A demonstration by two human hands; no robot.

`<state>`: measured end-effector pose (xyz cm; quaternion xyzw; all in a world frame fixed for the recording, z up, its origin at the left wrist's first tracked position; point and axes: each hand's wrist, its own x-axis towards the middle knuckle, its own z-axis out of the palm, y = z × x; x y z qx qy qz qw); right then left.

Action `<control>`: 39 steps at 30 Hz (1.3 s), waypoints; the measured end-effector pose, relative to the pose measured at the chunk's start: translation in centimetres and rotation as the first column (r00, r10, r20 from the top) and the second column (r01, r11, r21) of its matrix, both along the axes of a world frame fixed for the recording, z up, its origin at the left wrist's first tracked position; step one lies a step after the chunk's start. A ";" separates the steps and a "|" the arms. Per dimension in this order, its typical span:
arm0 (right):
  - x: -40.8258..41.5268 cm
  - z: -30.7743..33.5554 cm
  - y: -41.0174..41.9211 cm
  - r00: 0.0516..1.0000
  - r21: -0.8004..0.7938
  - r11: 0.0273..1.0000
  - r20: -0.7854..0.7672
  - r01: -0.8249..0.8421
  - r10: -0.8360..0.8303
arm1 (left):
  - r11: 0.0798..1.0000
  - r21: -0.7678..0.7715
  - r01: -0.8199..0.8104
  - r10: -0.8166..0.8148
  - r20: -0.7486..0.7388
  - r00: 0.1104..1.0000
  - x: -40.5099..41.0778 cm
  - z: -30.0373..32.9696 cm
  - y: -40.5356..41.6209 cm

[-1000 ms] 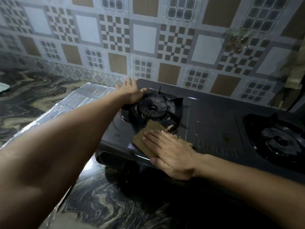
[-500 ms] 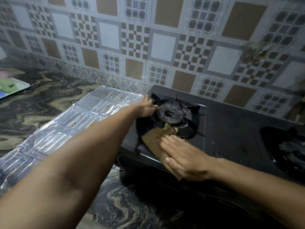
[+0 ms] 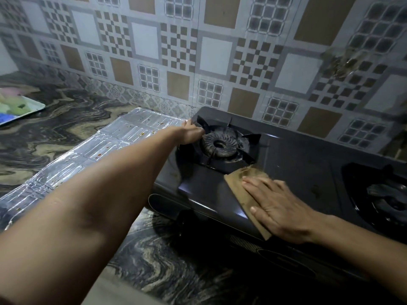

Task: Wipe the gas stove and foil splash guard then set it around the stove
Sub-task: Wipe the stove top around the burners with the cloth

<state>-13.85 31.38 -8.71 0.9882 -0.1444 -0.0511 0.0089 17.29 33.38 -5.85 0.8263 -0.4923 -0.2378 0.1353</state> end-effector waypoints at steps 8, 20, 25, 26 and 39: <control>8.6 -1.0 4.6 0.975 -0.081 0.978 0.098 -0.190 0.197 | 0.981 -0.126 -0.151 0.074 -0.474 0.878 -1.0 1.6 1.2; 19.0 -1.7 8.4 0.996 -0.080 0.997 0.088 0.006 0.001 | 0.913 -0.146 -0.382 0.215 -0.621 0.753 6.9 1.2 8.3; 23.6 -0.9 9.3 0.983 -0.037 0.983 0.049 0.181 -0.179 | 0.893 0.015 -0.450 0.346 -0.664 0.663 10.7 -2.4 12.1; 24.6 -0.6 9.3 0.977 -0.079 0.974 0.038 0.211 -0.209 | 0.891 0.035 -0.452 0.356 -0.672 0.650 11.0 -3.1 12.6; 32.3 2.6 2.2 0.841 -0.407 0.853 -0.287 0.326 -0.459 | 0.912 0.016 -0.411 0.272 -0.771 0.575 11.0 -5.4 12.2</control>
